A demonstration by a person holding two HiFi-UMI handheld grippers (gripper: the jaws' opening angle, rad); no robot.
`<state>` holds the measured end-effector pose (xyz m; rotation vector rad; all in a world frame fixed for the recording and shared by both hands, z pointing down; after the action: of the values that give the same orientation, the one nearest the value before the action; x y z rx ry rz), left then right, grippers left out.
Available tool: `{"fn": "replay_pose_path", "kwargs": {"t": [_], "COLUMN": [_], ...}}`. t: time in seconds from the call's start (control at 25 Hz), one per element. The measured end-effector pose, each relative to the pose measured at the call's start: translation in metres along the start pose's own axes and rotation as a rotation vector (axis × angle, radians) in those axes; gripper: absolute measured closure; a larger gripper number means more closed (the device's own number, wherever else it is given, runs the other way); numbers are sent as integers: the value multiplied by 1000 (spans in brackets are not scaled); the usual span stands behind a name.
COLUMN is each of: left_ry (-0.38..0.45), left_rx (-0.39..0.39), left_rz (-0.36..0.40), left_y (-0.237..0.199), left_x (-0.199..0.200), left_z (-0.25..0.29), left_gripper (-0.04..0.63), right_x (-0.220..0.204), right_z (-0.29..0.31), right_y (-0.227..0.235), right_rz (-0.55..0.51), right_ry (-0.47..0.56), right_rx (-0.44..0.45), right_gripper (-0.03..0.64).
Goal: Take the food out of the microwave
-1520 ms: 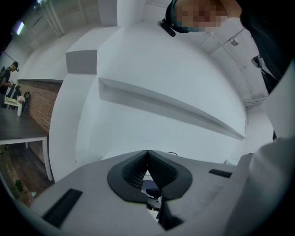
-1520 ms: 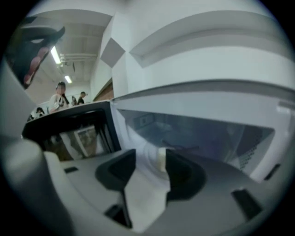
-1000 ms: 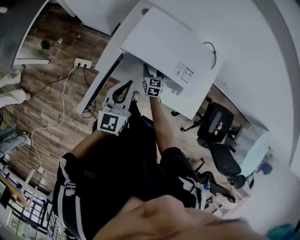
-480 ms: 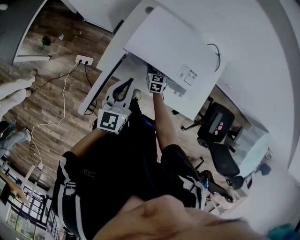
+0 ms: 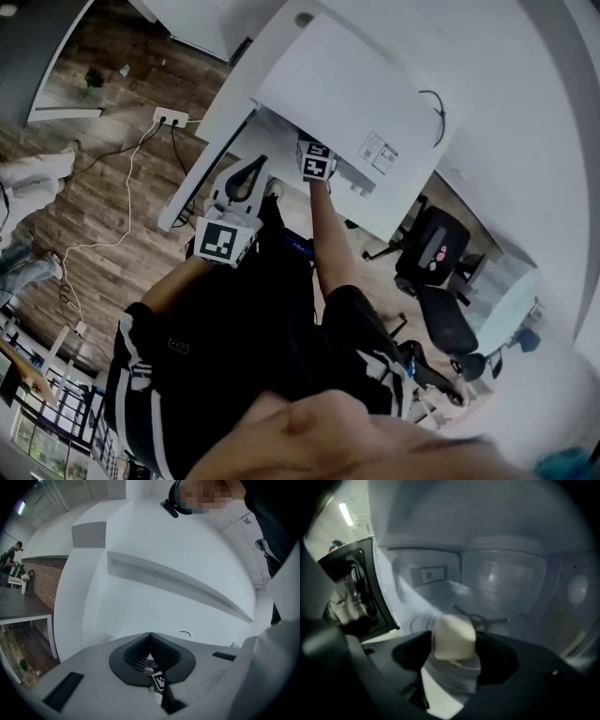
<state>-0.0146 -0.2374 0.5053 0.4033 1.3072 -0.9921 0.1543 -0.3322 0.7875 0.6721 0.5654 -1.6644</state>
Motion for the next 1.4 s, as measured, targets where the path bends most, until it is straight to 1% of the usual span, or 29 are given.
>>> {"fn": "replay_pose_path", "kwargs": {"t": [0.48, 0.68, 0.84, 0.96, 1.16, 1.4], "left_ry": [2, 8, 16, 19, 13, 14], "left_rx": [20, 22, 26, 29, 34, 29], "left_rz": [-6, -5, -6, -12, -11, -9], "left_y": [-6, -6, -5, -5, -4, -3], "left_x": [0, 2, 3, 2, 0, 0], "left_z": [-3, -4, -8, -11, -15, -21], "left_gripper": [564, 565, 564, 564, 564, 565], "right_x": [2, 1, -4, -7, -3, -9], "right_z": [3, -2, -9, -11, -17, -27], "right_y": [-2, -3, -4, -3, -6, -9], "right_rz": [6, 37, 53, 64, 66, 88], "right_ry": [-8, -5, -29, -24, 12, 14], "right_rx": [14, 16, 18, 15, 23, 19], "right_gripper": [324, 324, 324, 324, 324, 324]}}
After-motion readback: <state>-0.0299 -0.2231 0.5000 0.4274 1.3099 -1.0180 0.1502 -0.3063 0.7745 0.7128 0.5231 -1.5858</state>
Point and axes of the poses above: the fingertips, and each gripper's own axes: z forward along the fingers, y to its right, x out of its top, the point moved 3 cm from there along -z, backward along the fingers, and after that the axes turned 5 degrees about -y, right-handed, at the moved point
